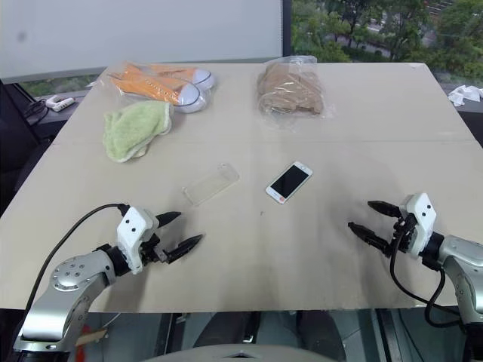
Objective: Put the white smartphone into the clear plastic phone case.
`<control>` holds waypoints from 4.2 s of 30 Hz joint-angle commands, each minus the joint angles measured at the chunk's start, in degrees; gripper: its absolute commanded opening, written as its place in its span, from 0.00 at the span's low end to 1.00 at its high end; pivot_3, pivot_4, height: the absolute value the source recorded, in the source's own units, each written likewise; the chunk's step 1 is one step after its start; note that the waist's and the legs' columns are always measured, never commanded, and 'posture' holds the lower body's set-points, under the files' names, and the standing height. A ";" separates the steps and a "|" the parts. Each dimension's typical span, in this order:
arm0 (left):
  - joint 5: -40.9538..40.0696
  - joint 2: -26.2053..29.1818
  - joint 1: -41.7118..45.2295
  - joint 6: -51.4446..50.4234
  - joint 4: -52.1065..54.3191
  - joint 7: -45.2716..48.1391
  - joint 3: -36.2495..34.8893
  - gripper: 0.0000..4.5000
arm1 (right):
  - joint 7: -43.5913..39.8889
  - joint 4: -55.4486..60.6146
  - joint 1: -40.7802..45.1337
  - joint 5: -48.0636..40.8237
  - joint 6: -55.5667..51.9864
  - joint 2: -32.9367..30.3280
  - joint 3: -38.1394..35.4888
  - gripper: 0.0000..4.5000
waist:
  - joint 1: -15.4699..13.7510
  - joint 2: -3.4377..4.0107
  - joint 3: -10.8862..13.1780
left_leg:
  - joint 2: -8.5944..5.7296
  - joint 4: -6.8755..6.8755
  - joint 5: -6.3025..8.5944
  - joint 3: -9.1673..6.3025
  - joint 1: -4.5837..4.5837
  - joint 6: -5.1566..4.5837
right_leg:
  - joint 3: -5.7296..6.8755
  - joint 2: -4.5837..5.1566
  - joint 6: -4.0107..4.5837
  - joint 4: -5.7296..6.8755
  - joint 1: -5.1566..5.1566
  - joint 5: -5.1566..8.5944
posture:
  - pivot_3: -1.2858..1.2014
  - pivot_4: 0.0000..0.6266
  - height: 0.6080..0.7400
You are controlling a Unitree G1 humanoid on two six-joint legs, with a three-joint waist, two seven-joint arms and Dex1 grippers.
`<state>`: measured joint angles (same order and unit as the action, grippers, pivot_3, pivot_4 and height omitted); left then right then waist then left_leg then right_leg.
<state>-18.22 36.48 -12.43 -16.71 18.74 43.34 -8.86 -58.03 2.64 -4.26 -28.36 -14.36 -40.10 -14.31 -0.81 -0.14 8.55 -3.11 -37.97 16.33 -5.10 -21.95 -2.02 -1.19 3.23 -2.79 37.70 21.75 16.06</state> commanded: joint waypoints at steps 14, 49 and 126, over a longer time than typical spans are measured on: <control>-2.32 -0.19 1.00 1.42 0.24 2.55 -0.94 0.98 | -0.36 1.96 -0.13 -0.45 1.44 -0.71 -1.77 1.00 | 0.00 0.00 0.00 | 0.00 0.00 0.00 0.00 0.00 0.00 | 0.00 0.00 0.00 0.00 0.00 0.00 | 0.52 0.24 1.00; 5.74 -4.21 21.18 -8.60 -16.47 -3.34 10.12 0.73 | -2.70 16.87 1.11 -12.34 0.25 1.30 -2.33 1.00 | 0.15 0.00 -0.06 | -0.02 -0.06 -0.13 0.01 0.10 0.21 | -0.04 -0.05 -0.02 0.16 -0.01 -0.01 | 0.52 0.24 1.00; -13.40 14.05 13.58 -10.73 -0.20 20.29 -6.94 1.00 | -5.87 -36.27 54.00 21.58 5.10 12.34 26.12 1.00 | 1.80 -0.18 0.37 | 0.04 -0.11 -0.20 0.07 -0.46 0.33 | -0.05 -0.12 0.00 0.24 0.73 -0.01 | 0.52 0.24 1.00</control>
<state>-30.35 49.72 1.76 -27.21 16.08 63.82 -13.49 -64.54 -30.73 47.69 -7.99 -6.84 -28.59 11.15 1.00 -0.32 8.93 -3.08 -38.14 16.12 -5.05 -22.64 -1.68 -1.19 3.11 -2.79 37.96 22.69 16.04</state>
